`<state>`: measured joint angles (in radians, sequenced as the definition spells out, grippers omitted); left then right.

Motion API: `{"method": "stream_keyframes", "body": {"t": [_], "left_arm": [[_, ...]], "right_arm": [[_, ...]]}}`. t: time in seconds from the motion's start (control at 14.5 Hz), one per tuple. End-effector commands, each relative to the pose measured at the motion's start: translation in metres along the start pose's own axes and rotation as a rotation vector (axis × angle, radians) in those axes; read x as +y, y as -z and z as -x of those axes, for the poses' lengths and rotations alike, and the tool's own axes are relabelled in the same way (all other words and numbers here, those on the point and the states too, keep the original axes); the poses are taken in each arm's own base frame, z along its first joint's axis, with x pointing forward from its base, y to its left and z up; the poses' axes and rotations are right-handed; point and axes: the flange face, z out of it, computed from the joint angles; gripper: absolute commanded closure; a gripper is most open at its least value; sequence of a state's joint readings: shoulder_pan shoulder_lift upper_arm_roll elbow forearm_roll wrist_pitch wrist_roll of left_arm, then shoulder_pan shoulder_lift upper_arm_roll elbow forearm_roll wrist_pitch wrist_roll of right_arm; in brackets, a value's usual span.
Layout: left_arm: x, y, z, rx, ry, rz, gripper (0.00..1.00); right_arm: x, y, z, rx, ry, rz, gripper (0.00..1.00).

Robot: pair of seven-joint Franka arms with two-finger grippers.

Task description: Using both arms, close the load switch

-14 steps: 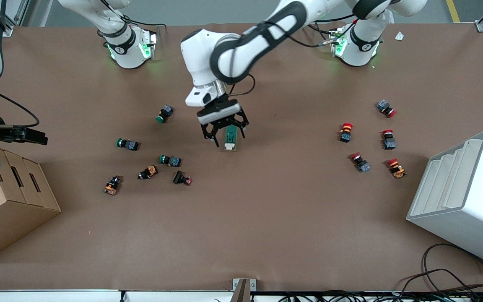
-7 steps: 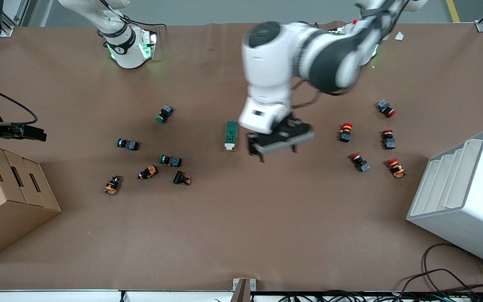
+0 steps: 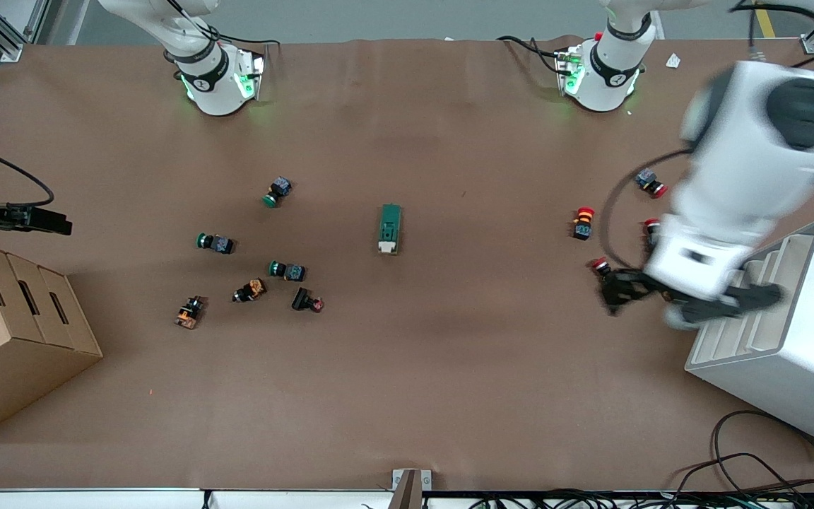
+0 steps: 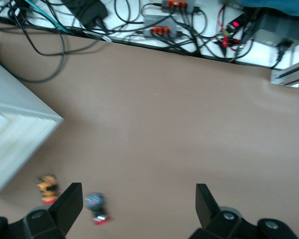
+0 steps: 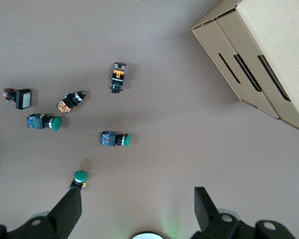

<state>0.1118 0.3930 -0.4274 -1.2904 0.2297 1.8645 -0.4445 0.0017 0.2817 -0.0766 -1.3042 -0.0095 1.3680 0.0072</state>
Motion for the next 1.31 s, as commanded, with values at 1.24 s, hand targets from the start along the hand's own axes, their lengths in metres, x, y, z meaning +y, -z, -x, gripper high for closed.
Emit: {"method": "stream_keyframes", "body": {"t": [1.24], "left_arm": [[-0.095, 0.091, 0.113, -0.201, -0.148, 0.002, 0.00]], "right_arm": [[0.008, 0.046, 0.109, 0.155, 0.012, -0.055, 0.00]]}}
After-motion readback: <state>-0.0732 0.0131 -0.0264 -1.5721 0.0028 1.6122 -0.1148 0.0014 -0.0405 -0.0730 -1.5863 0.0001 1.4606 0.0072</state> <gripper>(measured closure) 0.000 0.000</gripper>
